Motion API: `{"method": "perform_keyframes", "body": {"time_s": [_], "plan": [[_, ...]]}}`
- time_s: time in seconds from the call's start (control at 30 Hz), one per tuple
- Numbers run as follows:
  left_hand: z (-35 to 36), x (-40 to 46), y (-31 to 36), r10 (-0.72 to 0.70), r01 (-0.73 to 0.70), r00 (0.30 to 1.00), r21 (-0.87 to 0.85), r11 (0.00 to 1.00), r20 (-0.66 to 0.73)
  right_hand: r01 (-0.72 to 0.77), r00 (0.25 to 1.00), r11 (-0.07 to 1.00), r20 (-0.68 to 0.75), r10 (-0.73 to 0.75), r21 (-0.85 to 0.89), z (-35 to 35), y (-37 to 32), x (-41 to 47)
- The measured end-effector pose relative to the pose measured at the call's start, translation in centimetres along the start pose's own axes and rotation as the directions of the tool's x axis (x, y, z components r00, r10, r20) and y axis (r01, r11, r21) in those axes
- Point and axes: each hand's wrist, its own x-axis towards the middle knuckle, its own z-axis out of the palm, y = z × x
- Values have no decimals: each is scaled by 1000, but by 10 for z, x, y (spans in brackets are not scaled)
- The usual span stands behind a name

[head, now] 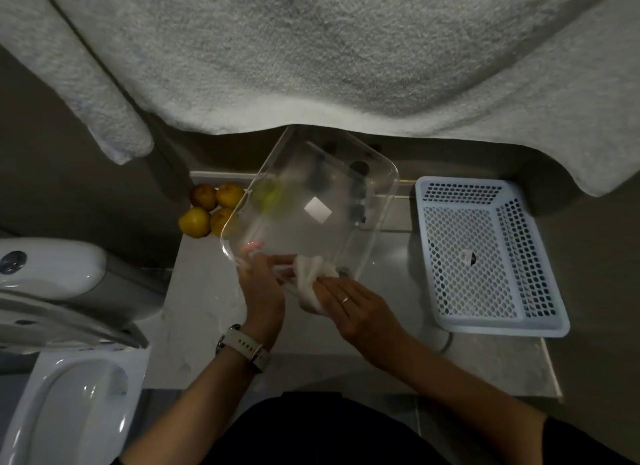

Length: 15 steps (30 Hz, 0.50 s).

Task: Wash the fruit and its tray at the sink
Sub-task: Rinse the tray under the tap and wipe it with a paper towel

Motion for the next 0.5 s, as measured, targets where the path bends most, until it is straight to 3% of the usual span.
{"method": "perform_keyframes", "body": {"time_s": [0.23,0.37,0.5], "plan": [[-11,7,1,18,-20,995,17,1000,96,238,970,971,48,-239,16,-5,35,-3],[-18,13,3,26,-38,971,45,998,238,322,945,946,57,-323,22,-7,46,-1],[-21,20,5,-25,3,955,75,997,294,376,923,927,81,-376,10,-10,58,-2]]}}
